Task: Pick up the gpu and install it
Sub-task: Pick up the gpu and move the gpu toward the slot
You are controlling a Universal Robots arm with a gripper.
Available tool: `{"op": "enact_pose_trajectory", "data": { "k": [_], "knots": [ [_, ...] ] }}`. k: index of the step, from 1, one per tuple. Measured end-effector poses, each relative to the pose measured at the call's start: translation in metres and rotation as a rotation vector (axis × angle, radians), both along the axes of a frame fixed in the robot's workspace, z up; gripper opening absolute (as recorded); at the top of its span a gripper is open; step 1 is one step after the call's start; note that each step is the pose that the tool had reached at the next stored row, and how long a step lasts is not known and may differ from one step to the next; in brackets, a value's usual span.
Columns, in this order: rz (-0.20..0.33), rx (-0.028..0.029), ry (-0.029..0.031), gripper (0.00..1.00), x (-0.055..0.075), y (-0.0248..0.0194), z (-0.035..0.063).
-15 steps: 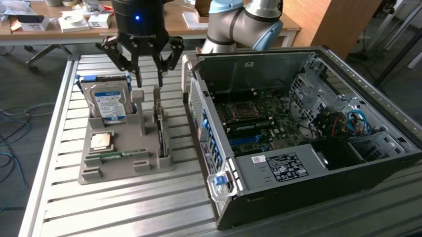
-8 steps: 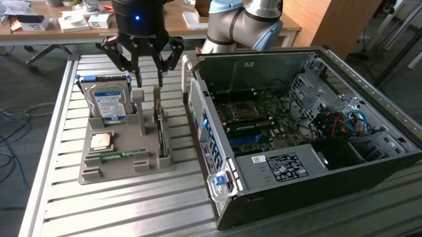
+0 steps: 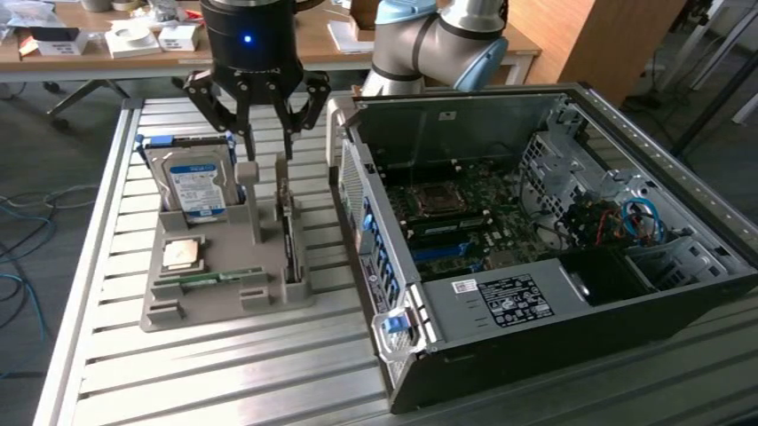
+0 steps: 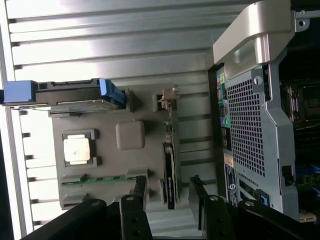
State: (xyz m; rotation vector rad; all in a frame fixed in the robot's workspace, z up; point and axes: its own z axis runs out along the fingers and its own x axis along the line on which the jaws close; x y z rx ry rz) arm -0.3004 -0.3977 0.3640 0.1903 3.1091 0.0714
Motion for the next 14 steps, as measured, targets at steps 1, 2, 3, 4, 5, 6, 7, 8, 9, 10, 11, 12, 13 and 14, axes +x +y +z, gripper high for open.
{"op": "enact_pose_trajectory", "data": {
  "k": [1,2,3,4,5,6,7,8,9,10,11,12,13,14],
  "knots": [
    [0.000,0.0004,0.0000,0.47,0.0000,0.0000,-0.0010],
    [0.000,0.0007,0.0000,0.47,0.0000,0.0000,-0.0020],
    [0.000,0.0011,0.0001,0.47,0.0000,0.0000,-0.0030],
    [0.000,0.0016,0.0000,0.47,0.0000,0.0000,-0.0039],
    [0.000,0.0024,0.0002,0.47,0.0000,0.0000,-0.0042],
    [0.000,0.0029,0.0003,0.47,0.0000,0.0000,-0.0042],
    [0.000,0.0029,0.0003,0.47,0.0000,0.0000,-0.0042],
    [0.000,0.0030,0.0002,0.47,0.0000,0.0000,-0.0043],
    [0.000,0.0033,0.0000,0.47,0.0000,0.0000,-0.0044],
    [0.000,0.0035,-0.0002,0.47,0.0000,0.0000,-0.0050],
    [0.000,0.0036,-0.0002,0.47,0.0000,0.0000,-0.0058],
    [0.000,0.0036,0.0000,0.47,-0.0001,0.0000,-0.0066],
    [0.000,0.0036,0.0001,0.47,0.0000,0.0000,-0.0076],
    [0.000,0.0038,0.0000,0.47,0.0000,0.0000,-0.0087]
  ]
}}
